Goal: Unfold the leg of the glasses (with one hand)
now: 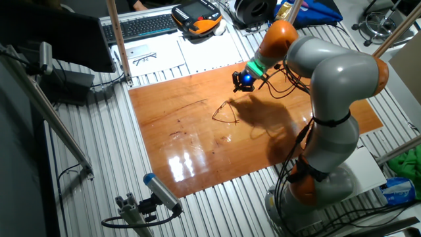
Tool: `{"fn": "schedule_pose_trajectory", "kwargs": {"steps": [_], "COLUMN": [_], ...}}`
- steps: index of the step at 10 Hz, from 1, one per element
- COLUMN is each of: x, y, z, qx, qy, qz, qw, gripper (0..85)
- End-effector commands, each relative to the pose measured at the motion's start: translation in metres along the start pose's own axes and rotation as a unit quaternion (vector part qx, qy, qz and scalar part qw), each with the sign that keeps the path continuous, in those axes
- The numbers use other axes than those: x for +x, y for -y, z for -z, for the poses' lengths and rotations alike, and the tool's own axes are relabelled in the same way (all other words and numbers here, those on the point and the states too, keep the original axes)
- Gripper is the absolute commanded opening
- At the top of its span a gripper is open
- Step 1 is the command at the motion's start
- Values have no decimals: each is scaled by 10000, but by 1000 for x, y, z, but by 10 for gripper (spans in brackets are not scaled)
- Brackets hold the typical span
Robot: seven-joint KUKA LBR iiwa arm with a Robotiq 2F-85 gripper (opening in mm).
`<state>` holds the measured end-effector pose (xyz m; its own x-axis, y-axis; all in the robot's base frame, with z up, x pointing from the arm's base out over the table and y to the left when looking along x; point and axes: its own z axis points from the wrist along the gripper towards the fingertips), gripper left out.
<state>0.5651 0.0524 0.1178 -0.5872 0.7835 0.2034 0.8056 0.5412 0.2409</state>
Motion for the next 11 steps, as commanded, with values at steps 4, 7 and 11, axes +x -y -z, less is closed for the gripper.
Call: {"fn": "schedule_pose_trajectory", "kwargs": {"steps": [4,7,11], "x": [15,22,29], "y": [2,4,10], "z": [-3,-7,-11], "qx": [119,166,144], "qy": [194,255,300], "qz": [50,109,174], "qw": [9997,9995,9993], "gripper": [0,0,0]}}
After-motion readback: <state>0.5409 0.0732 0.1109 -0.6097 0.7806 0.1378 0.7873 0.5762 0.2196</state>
